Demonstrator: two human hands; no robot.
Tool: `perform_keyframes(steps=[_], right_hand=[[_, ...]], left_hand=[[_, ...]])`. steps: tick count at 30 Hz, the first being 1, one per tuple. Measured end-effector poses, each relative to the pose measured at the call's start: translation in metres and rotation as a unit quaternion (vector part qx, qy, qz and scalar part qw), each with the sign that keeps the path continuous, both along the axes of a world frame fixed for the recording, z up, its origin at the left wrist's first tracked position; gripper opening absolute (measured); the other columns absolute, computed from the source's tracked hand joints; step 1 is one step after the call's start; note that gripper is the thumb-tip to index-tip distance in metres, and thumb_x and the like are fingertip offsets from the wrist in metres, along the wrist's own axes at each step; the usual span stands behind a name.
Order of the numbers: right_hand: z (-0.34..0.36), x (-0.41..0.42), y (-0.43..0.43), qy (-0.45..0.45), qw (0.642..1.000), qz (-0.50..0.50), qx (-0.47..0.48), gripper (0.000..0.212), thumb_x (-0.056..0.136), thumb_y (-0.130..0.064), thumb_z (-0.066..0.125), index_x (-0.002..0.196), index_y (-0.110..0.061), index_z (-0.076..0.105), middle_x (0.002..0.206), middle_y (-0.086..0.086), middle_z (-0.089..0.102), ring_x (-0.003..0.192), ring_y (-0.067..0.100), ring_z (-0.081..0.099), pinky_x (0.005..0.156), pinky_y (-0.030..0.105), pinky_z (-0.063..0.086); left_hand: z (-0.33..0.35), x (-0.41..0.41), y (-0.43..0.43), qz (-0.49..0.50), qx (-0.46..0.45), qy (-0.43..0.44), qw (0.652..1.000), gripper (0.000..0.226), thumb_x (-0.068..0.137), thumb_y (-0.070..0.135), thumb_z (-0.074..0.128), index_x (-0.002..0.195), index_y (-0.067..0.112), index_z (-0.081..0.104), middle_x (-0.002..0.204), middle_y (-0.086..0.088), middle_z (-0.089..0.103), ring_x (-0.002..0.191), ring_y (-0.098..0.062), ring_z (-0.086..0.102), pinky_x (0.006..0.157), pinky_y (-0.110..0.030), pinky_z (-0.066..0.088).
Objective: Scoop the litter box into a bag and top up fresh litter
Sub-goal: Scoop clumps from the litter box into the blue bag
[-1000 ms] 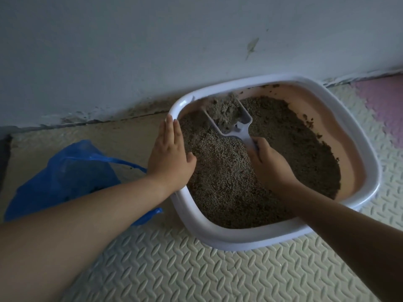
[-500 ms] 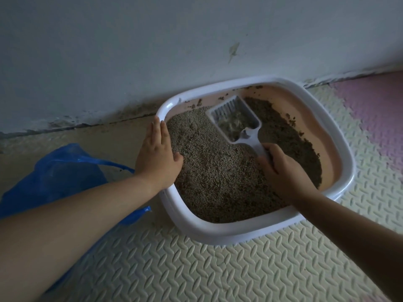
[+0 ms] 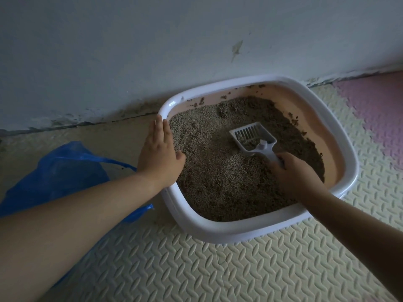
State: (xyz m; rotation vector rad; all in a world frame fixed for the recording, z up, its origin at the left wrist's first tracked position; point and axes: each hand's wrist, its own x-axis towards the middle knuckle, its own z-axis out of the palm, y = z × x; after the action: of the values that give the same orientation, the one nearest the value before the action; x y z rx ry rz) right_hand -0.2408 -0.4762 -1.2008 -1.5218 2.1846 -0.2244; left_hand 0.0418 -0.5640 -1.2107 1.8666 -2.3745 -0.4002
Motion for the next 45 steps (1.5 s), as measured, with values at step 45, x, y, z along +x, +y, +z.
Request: perform_keyframes(steps=[45], right_hand=[[0.012,-0.011,-0.006,-0.091,0.985,0.047,-0.140,0.025,0.097,-0.030,0.046,0.120,-0.022,0.052,0.085,-0.010,0.059,0.072,0.008,0.055,0.064,0.030,0.042]], left_hand=[[0.000,0.000,0.001,0.008,0.005,0.000,1.000,0.080,0.093,0.031,0.042,0.149,0.001,-0.006,0.158,-0.012,-0.016,0.146,-0.025,-0.011,0.118,-0.035,0.004]])
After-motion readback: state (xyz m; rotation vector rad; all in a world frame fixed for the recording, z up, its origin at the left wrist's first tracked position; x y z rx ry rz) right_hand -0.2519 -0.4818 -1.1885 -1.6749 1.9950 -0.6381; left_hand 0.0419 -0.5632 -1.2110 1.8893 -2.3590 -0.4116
